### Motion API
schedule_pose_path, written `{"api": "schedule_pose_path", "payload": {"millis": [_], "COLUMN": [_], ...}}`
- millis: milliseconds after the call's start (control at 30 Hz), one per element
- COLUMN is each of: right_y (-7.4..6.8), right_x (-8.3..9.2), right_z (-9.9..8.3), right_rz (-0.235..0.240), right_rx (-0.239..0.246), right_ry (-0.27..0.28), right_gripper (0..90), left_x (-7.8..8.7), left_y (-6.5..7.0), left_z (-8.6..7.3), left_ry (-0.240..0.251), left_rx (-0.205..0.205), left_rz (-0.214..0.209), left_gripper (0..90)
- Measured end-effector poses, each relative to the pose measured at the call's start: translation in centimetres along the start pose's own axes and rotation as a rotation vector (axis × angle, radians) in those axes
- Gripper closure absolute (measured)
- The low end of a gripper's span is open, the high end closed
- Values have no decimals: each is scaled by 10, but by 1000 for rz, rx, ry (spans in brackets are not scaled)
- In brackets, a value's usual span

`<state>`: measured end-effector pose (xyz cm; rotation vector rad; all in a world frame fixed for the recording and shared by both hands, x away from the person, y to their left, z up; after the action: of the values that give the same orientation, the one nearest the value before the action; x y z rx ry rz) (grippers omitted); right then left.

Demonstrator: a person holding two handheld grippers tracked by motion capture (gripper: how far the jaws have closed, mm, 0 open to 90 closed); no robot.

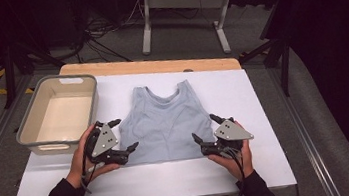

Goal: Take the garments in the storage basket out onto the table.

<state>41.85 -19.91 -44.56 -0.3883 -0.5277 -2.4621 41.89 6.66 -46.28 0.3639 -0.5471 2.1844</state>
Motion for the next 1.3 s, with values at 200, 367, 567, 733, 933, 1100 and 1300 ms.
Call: {"api": "schedule_pose_path", "payload": {"millis": [200, 367, 567, 733, 933, 1100, 1300], "right_y": [-6, -6, -5, -6, -5, -5, -4], "right_x": [1, 6, 8, 8, 9, 11, 13], "right_z": [-8, -13, -19, -25, -30, -34, -36], "right_rz": [14, 12, 11, 21, 22, 25, 34], "right_rx": [12, 11, 16, 19, 24, 16, -3], "right_ry": [-10, -4, -10, -20, -18, -19, -11], "right_gripper": [164, 169, 172, 174, 174, 173, 165], "left_x": [4, 9, 13, 17, 24, 29, 32], "left_y": [6, 8, 10, 13, 16, 19, 20], "left_z": [-8, -16, -27, -34, -44, -48, -49], "left_ry": [-4, 9, -3, -19, -34, -32, -30], "left_rx": [0, 2, 34, 49, 67, 89, 102], "left_rz": [-20, -4, -19, -22, -25, -30, -31], "left_gripper": [114, 122, 124, 119, 114, 106, 98]}}
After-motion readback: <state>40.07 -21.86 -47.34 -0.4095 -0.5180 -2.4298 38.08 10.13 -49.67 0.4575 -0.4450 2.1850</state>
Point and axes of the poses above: each handheld gripper's, and its own axes: x roughly backward along the jaws, z roughly out of its top, y roughly to its right, the point moved 9 cm from there along -x, roughly forward along the jaws, and after that the axes turned 3 degrees about -y, right-handed, at the moved point
